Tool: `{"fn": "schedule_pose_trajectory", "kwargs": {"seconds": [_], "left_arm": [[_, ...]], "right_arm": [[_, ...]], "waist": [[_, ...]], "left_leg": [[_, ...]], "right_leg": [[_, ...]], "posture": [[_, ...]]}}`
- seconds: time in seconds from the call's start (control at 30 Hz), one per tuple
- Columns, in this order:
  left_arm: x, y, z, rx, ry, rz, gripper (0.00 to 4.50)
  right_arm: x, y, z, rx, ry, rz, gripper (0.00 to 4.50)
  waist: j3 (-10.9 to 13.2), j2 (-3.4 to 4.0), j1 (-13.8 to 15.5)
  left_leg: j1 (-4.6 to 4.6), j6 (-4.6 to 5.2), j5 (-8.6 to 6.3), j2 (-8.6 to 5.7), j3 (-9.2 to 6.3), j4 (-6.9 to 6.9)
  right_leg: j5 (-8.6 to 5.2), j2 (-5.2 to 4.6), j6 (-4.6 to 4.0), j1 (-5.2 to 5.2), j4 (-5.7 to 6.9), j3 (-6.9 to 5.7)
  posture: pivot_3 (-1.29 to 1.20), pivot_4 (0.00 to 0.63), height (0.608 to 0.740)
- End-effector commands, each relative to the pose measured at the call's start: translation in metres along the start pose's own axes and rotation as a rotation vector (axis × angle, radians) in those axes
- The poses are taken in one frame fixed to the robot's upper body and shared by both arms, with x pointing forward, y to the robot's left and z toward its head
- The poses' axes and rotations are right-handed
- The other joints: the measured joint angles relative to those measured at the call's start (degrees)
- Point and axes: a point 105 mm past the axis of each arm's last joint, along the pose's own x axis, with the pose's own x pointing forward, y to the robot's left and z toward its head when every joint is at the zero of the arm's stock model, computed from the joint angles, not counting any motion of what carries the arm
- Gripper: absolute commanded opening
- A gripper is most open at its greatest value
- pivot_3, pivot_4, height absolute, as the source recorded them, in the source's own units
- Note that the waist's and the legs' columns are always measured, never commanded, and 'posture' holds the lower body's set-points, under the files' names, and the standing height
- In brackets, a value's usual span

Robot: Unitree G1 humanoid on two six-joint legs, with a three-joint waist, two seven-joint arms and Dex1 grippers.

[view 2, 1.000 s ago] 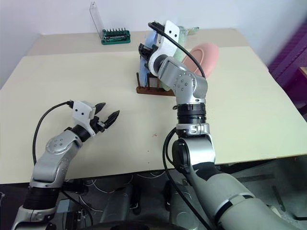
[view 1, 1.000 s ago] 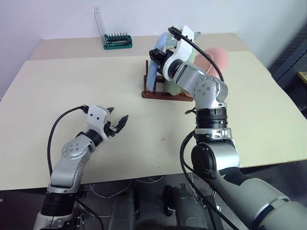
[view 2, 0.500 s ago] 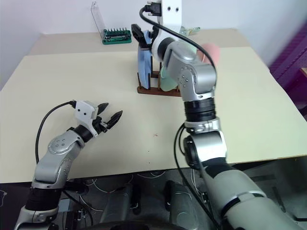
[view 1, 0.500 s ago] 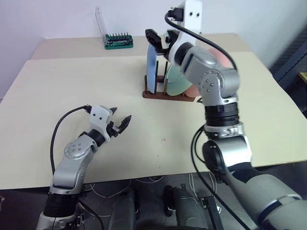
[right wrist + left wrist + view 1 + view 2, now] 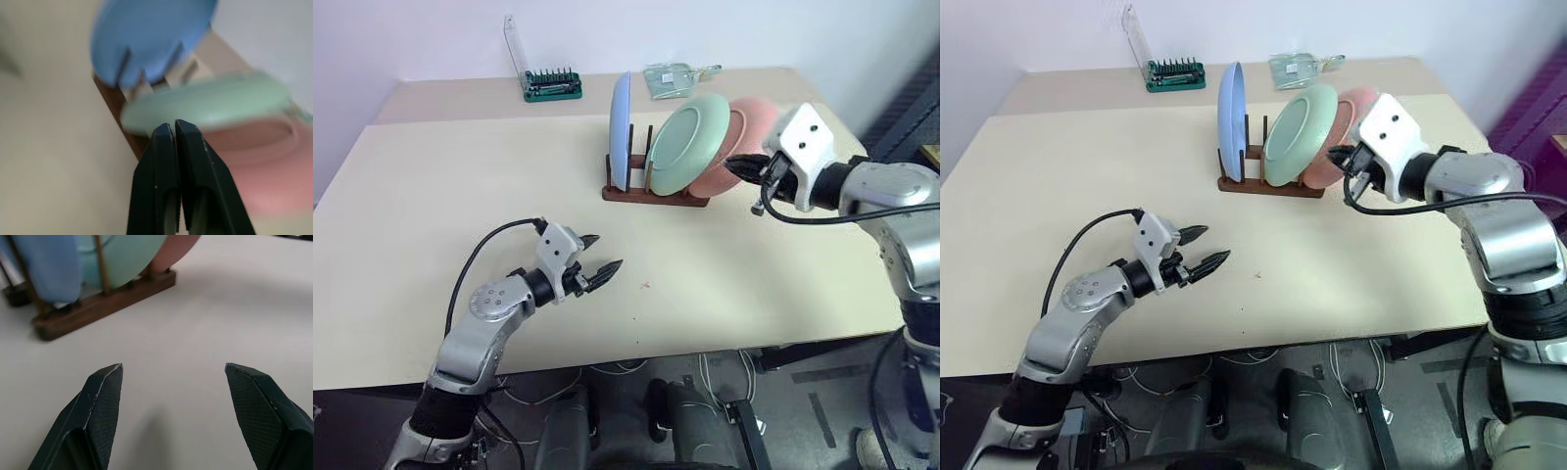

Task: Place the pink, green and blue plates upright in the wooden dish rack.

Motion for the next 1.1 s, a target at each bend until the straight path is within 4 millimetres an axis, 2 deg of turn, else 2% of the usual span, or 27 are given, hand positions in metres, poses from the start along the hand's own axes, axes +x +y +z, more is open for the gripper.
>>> {"fn": "schedule_pose_trajectory", "kwargs": {"seconds": [0.03, 0.2, 0.37, 0.63, 0.8, 0.9, 1.03, 1.1], "left_arm": [[0.003, -0.005, 0.007, 0.006, -0.026, -0.035, 3.43], [0.003, -0.004, 0.008, 0.011, -0.025, -0.034, 3.43], [-0.003, -0.003, 0.007, 0.009, -0.017, -0.011, 3.43], [-0.006, -0.007, 0.004, -0.002, -0.012, 0.007, 3.43], [-0.002, -0.007, 0.004, 0.002, -0.017, 0.000, 3.43], [-0.001, -0.006, 0.005, 0.006, -0.020, 0.001, 3.43], [0.000, -0.006, 0.004, 0.006, -0.018, -0.004, 3.43], [-0.001, -0.005, 0.003, 0.003, -0.015, 0.001, 3.43]], "right_arm": [[0.005, -0.005, -0.005, -0.088, 0.045, -0.057, 0.06], [0.035, -0.006, -0.013, -0.083, 0.031, -0.092, 0.06], [0.054, -0.008, -0.006, -0.125, -0.012, -0.103, 0.06], [0.055, 0.002, 0.027, -0.204, -0.146, -0.056, 0.06], [0.052, 0.011, 0.031, -0.233, -0.164, -0.022, 0.06], [0.047, 0.000, 0.030, -0.224, -0.153, -0.073, 0.06], [0.028, -0.025, 0.028, -0.245, -0.127, -0.149, 0.06], [0.003, -0.065, 0.030, -0.279, -0.077, -0.305, 0.06]], "waist": [[-0.01, 0.02, 0.04], [0.00, 0.03, 0.13], [0.01, 0.04, 0.36], [0.01, 0.05, 0.31], [0.01, 0.05, 0.32], [0.01, 0.05, 0.41], [0.01, 0.05, 0.61], [0.01, 0.06, 0.90]], "left_leg": [[0.00, 0.00, 0.00, 0.00, 0.00, 0.00], [-0.06, 0.01, 0.00, -0.01, 0.03, 0.04], [-0.09, 0.02, 0.02, -0.04, 0.01, 0.04], [-0.06, 0.02, 0.01, -0.04, 0.01, 0.05], [-0.05, 0.02, 0.01, -0.04, 0.01, 0.05], [-0.05, 0.02, 0.01, -0.04, 0.01, 0.08], [-0.06, 0.02, 0.01, -0.04, 0.01, 0.09], [-0.06, 0.02, 0.01, -0.05, 0.02, 0.09]], "right_leg": [[0.00, 0.01, 0.00, -0.01, 0.00, 0.00], [0.00, -0.05, -0.01, -0.02, -0.05, 0.02], [0.03, -0.03, 0.03, -0.02, 0.00, 0.01], [0.12, -0.03, 0.18, 0.00, 0.02, 0.01], [0.12, -0.03, 0.18, 0.00, 0.04, 0.01], [0.12, -0.04, 0.18, 0.01, 0.04, 0.01], [0.13, -0.04, 0.18, 0.01, 0.04, 0.01], [0.13, -0.05, 0.17, 0.02, 0.04, 0.01]], "posture": [[0.00, 0.150, 0.730], [0.00, 0.150, 0.730], [0.00, 0.150, 0.730], [0.00, 0.150, 0.730], [0.00, 0.150, 0.730], [0.00, 0.150, 0.730], [0.00, 0.150, 0.730], [0.00, 0.150, 0.730]]}}
